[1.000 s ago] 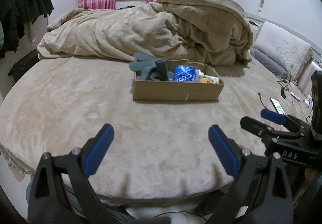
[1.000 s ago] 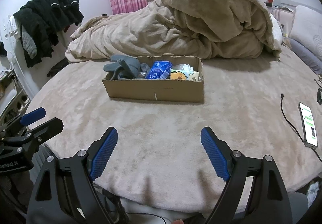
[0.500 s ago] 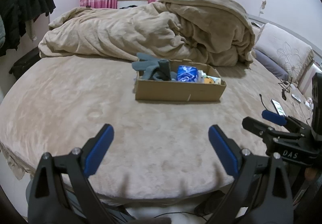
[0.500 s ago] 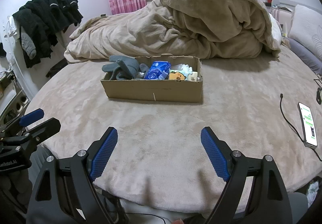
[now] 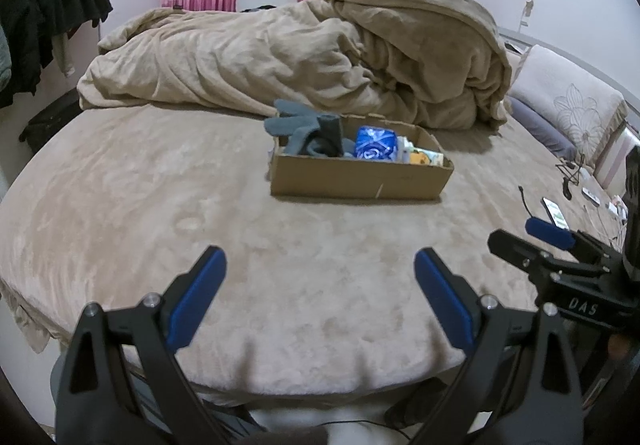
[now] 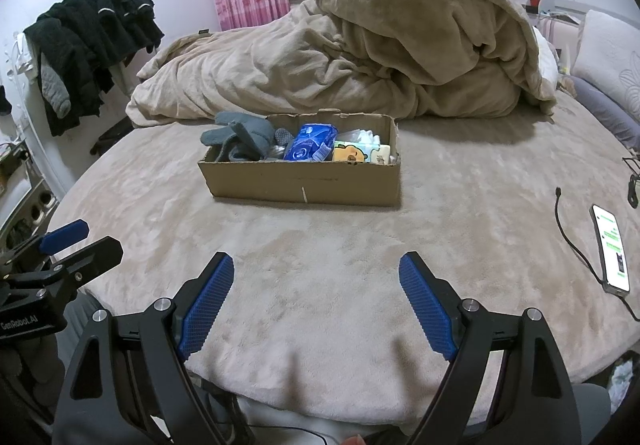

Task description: Organize objects

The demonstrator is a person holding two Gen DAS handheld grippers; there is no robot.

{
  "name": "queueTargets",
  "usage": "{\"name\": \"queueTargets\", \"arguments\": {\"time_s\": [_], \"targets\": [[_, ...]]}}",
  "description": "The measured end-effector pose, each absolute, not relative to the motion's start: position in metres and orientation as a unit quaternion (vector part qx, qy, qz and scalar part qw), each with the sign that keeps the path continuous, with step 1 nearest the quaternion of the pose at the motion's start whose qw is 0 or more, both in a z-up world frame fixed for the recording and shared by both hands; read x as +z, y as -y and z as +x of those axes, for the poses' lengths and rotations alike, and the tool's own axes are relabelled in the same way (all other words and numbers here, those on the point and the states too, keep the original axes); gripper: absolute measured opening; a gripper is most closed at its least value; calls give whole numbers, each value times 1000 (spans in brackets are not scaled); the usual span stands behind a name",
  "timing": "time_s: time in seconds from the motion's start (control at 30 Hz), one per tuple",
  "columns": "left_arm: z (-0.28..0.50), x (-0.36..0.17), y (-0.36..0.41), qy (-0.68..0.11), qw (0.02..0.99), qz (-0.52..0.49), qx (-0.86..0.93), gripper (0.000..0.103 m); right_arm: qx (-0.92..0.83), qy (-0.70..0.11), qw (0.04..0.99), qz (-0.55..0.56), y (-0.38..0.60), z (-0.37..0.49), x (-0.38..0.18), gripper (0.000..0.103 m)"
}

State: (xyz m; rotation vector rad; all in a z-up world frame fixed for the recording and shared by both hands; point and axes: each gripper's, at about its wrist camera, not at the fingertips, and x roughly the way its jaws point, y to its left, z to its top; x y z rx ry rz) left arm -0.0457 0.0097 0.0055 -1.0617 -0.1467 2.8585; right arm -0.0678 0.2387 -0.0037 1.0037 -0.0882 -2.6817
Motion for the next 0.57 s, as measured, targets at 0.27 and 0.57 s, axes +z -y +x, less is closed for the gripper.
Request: {"name": "queueTargets", "arguments": {"time_s": [0.27,0.57], "targets": [[-46,6,-11,47,45,-348,935,96,-927,30,138,347,-239,-68,-4,87],[-52,0,-16,37,54,-356,932,96,-927,35,138,347,-239,-71,-2,87]]}}
